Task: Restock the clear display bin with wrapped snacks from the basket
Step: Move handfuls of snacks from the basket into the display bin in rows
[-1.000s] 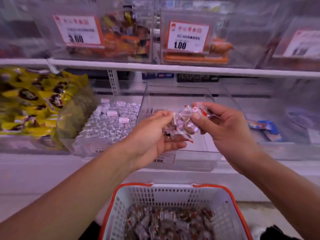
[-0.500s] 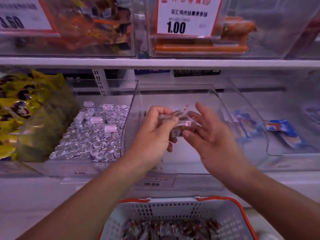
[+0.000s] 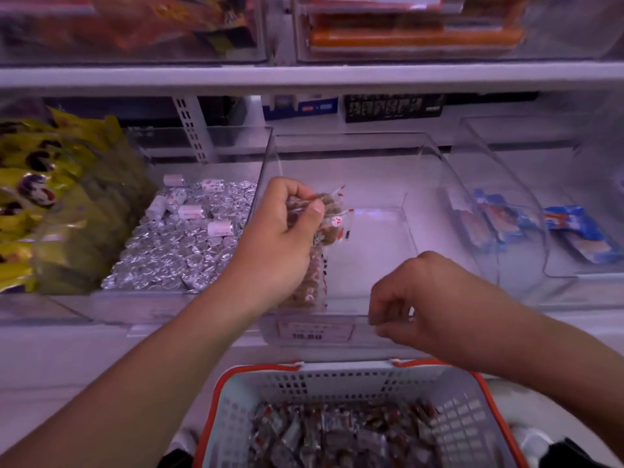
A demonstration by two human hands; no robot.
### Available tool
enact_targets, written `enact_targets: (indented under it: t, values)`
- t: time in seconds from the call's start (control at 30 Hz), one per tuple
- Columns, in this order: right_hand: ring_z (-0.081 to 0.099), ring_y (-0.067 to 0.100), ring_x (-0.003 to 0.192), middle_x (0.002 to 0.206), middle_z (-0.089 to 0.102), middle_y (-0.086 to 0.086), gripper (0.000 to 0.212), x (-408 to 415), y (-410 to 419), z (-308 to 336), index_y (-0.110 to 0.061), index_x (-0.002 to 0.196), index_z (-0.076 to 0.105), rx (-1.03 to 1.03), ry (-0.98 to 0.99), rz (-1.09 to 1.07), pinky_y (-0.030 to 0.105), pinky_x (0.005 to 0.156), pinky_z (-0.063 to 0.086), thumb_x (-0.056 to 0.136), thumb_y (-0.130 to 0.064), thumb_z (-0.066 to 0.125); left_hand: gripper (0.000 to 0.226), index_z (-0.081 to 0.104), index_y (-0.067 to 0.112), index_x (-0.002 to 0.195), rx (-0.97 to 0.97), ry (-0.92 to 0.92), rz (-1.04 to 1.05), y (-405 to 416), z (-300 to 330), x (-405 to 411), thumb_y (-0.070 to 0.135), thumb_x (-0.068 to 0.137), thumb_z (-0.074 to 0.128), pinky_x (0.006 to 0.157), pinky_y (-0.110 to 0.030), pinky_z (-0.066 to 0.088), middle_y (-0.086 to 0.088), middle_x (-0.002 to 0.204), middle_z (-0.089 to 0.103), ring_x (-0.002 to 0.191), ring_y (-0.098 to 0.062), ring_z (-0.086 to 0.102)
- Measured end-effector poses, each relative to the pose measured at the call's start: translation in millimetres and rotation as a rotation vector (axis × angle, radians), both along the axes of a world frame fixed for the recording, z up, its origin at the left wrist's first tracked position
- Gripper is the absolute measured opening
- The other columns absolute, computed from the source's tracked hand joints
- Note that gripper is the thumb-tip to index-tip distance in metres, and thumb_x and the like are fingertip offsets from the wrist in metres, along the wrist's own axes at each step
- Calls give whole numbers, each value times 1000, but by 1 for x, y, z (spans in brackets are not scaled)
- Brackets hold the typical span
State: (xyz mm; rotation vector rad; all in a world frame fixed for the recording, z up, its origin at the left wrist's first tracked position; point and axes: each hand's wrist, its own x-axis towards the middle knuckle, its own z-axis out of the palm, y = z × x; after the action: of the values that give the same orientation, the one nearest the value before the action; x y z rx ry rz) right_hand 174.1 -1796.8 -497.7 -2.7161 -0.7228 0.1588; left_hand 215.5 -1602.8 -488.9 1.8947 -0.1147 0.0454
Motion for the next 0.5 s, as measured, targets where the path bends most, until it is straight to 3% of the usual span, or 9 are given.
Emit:
enact_targets:
  t: [0.1,0.23,0.33,0.43,0.5]
  values:
    - [55,-8,61,54,53,-25,12,-3,-4,9,-33,78,75,-29,-10,3,22,67,53,69,-29,82,3,52,30,99,30,34,-69,1,3,-7,28,101,52,50,-16,44,4,95,65,56,3,59]
    - [54,-16,69,54,55,-27,15,-11,-11,8,-37,78,75,-31,16,12,18,66,52,66,-31,82,2,51,24,102,59,0,-193,-4,4,-22,23,100,52,44,-10,39,16,70,64,48,7,54]
    - [61,-11,65,60,64,-24,19,-10,-14,12,-31,75,74,-6,123,-12,14,62,50,64,-40,86,4,52,26,103,91,9,-198,-6,3,-26,26,99,54,46,-11,38,11,76,61,50,5,53]
    - [68,0,62,76,71,-18,53,4,-21,25,-31,84,70,283,204,-197,19,60,55,53,-74,77,4,54,26,102,19,86,-172,-7,6,-23,25,99,56,55,-32,50,-5,89,69,67,-15,64]
    - [72,8,65,89,71,-11,62,12,-19,23,-36,96,62,523,160,-339,37,62,61,48,-73,77,4,55,27,100,-32,143,-168,-10,6,-20,25,97,58,59,-36,54,-6,95,71,78,-28,69]
